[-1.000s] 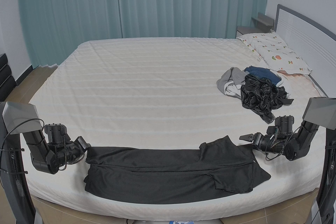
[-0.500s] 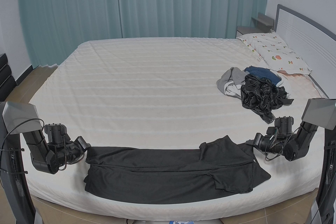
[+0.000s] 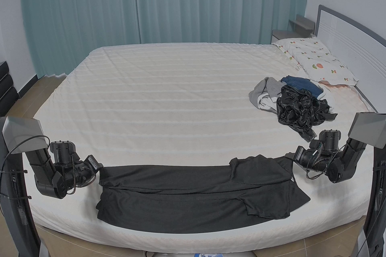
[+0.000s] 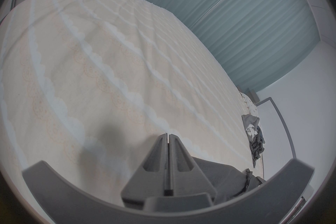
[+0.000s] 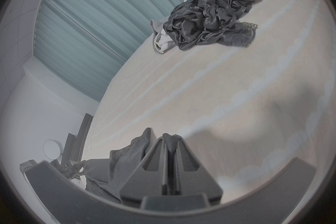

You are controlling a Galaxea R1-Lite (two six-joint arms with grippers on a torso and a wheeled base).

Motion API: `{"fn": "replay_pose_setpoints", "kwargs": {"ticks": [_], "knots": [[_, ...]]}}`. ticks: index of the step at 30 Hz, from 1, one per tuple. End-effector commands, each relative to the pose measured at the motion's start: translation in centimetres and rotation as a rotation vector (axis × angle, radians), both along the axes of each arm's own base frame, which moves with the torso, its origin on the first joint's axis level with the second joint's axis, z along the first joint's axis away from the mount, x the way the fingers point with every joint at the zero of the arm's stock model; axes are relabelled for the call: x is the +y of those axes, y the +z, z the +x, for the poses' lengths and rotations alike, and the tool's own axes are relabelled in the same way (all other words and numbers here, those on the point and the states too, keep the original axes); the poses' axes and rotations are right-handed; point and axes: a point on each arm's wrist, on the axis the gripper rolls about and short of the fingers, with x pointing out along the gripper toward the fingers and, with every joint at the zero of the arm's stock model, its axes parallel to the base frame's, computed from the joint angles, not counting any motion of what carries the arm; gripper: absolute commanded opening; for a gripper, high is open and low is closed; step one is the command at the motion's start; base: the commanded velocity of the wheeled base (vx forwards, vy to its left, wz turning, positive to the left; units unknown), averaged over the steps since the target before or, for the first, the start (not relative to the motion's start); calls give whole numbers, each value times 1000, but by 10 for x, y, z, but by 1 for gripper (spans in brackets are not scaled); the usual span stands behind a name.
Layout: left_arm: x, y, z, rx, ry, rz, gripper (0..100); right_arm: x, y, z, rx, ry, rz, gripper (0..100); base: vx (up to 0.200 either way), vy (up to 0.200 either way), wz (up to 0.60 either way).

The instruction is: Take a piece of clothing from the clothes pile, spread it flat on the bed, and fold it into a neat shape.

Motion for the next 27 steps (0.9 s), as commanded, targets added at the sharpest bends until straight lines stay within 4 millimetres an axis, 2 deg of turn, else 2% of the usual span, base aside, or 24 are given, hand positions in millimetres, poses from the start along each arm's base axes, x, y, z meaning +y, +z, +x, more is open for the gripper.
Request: {"fn": "replay_pose_setpoints", "kwargs": {"ticks": [1, 6, 7, 10, 11, 16, 19, 21, 23, 24, 25, 27], "knots": [[0, -4, 0, 11, 1, 0, 0, 0, -7, 8, -10, 0, -2, 0, 0, 0, 0], [-1, -6, 0, 17, -1, -4, 0, 4, -18, 8, 13, 9, -1, 0, 0, 0, 0], [-1, -6, 0, 17, -1, -4, 0, 4, -19, 8, 16, 9, -1, 100, 0, 0, 0], [-1, -6, 1, 14, -2, -4, 0, 4, -17, 7, 11, 10, 0, 100, 0, 0, 0], [-1, -6, 1, 14, -2, -4, 100, 4, -16, 6, 9, 9, 1, 100, 0, 0, 0], [0, -4, 1, 10, 0, -2, 100, 4, 2, -6, -53, -6, -8, 100, 0, 0, 0], [0, 6, -1, -15, 2, 0, 100, 4, 20, -21, -90, -15, -3, 100, 0, 0, 0], [-1, 18, -5, -37, 1, 3, 100, 5, 26, -30, -79, -25, 16, 100, 0, 0, 0], [-1, 18, -5, -37, 1, 3, 100, 5, 26, -30, -79, -25, 16, 100, 0, 0, 0], [-6, 28, -16, -38, -17, -1, 100, 5, 29, -37, -49, -46, 59, 100, 0, 0, 0], [-10, 31, -19, -37, -34, 1, 100, 5, 28, -39, -43, -53, 67, 100, 0, 0, 0], [-27, 27, -27, -6, -102, 40, 100, 5, 25, -42, -21, -53, 70, 100, 0, 0, 0]]}}
